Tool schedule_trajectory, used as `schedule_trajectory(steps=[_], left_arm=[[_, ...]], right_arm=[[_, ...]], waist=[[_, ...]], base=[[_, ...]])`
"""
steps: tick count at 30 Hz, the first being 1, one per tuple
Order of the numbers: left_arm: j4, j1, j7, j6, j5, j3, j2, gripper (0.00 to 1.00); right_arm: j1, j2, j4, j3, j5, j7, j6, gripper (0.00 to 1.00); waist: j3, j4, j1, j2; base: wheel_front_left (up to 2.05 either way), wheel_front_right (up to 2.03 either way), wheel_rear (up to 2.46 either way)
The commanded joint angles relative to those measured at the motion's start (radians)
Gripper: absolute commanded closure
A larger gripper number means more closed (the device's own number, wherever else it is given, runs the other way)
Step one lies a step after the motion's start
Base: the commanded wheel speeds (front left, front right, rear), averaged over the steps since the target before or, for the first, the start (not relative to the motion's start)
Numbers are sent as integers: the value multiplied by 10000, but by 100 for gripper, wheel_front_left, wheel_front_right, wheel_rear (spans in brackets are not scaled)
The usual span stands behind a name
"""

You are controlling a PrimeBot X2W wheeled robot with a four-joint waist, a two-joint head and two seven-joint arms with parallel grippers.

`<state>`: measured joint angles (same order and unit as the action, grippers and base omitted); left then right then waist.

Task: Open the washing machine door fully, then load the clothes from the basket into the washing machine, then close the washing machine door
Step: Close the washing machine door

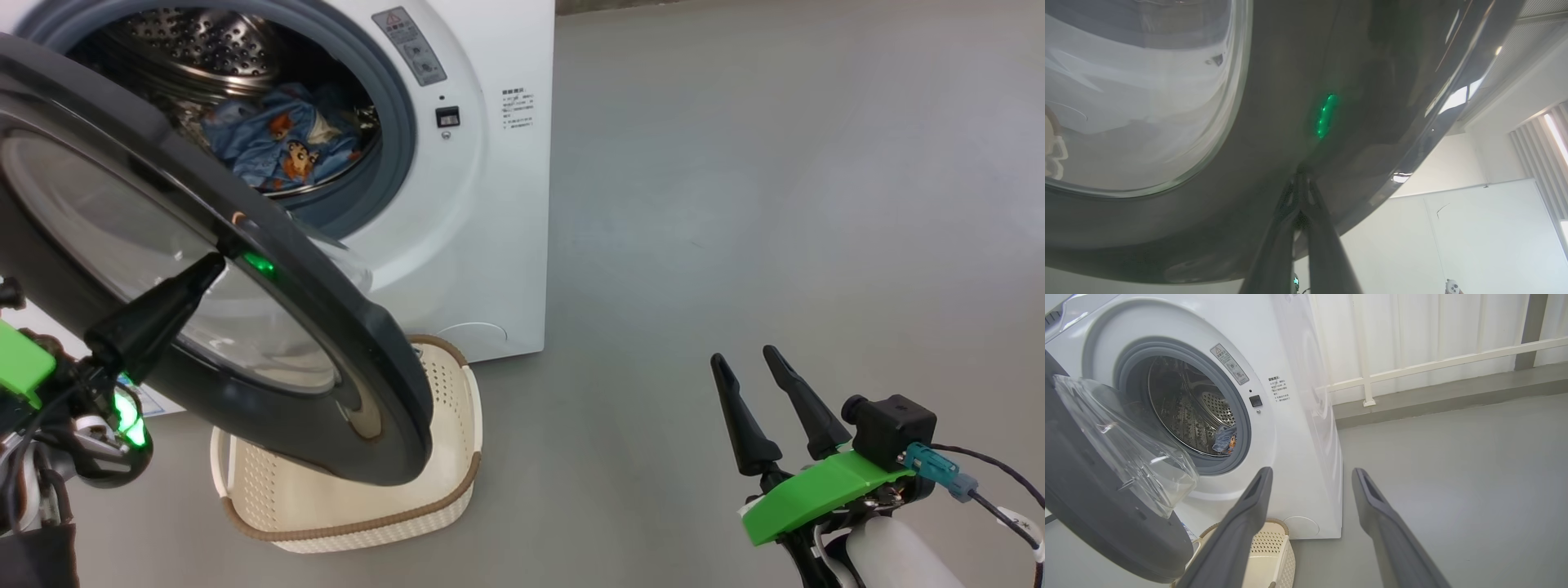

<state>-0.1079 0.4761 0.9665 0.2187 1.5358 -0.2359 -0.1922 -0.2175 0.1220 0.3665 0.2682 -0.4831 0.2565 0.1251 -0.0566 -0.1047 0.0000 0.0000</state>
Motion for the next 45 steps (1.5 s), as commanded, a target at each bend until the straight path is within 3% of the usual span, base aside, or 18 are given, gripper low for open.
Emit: schedule_trajectory(steps=[1, 21, 25, 26, 35, 42, 45], left_arm=[[168, 461, -21, -121, -57, -312, -267, 100], [213, 54, -174, -926, -284, -410, -319, 100], [332, -315, -464, -1316, -799, -386, -529, 7], [365, -400, -592, -1476, -989, -370, -594, 0], [680, -1236, -2106, -3095, -2701, -76, -726, 0], [967, -1753, -3875, -3449, -3670, -74, -547, 0], [1287, -2134, -4993, -3484, -4535, 278, -779, 0]], right_arm=[[-329, -32, -273, 149, 126, 53, 56, 0], [-183, 133, -159, 178, 83, 53, 56, 0], [-118, 204, -159, 162, 41, 53, 56, 0], [-110, 213, -161, 170, 35, 53, 56, 0], [-82, 288, -175, 208, -22, 53, 56, 0], [-110, 316, -218, 223, -37, 53, 56, 0], [-136, 316, -244, 202, -33, 53, 56, 0]], waist=[[-37, -53, 0, 0], [355, 500, 0, 0], [465, 605, 0, 0], [482, 625, 0, 0], [568, 729, 0, 0], [532, 677, 0, 0], [467, 626, 0, 0]], base=[[0, 0, 0], [0, 0, 0], [0, 0, 0], [0, 0, 0], [0, 0, 0], [0, 0, 0], [0, 0, 0]])
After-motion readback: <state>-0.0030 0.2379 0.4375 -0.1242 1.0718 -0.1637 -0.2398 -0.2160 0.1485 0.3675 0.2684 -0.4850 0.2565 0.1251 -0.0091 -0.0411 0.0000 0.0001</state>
